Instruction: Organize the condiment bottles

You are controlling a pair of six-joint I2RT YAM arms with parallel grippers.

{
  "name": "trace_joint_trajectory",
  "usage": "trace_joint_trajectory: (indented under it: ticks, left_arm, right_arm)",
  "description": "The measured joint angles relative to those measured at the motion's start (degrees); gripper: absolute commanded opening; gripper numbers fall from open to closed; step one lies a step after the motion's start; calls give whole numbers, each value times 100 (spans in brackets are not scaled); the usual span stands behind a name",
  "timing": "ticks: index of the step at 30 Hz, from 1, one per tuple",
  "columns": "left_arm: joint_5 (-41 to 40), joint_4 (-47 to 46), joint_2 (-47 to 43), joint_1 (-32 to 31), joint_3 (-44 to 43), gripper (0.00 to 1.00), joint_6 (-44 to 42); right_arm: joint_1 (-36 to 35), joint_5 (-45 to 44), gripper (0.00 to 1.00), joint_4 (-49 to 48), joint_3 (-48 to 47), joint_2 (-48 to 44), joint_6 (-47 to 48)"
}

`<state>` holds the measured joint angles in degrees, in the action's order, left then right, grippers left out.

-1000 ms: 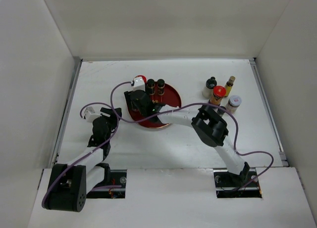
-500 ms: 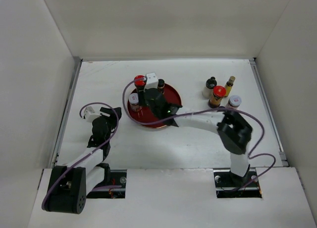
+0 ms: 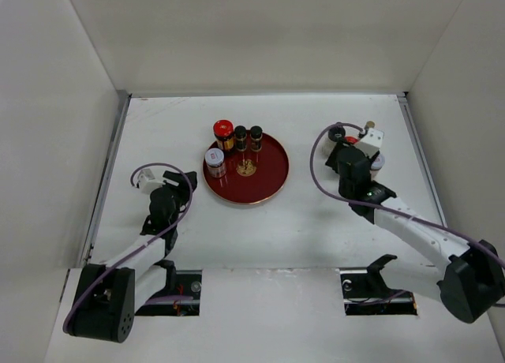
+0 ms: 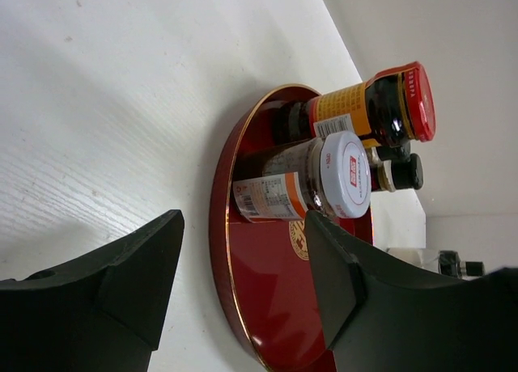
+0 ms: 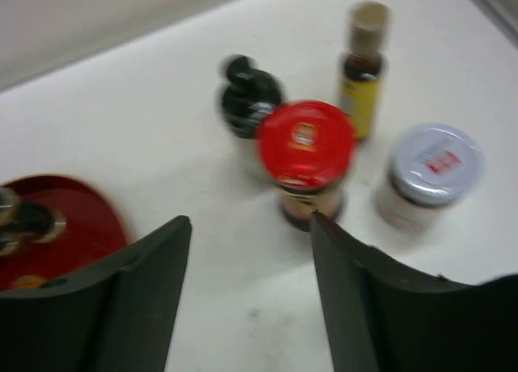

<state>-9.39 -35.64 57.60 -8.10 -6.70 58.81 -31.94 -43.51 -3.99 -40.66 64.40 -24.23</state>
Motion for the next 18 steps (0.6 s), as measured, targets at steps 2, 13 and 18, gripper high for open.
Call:
trace_joint_trajectory:
  ticks: [2, 13, 18]
  left_arm:
    - [-87, 24, -87, -26, 0, 59, -37]
    - [-284, 35, -315, -72, 0, 60, -138]
    - [-282, 35, -306, -72, 0, 60, -136]
  right_arm:
    - [293, -46, 82, 374, 162, -118, -164]
    - [966, 127, 81, 1091, 238, 205, -608]
    - [977, 341, 74, 1156, 236, 535, -708]
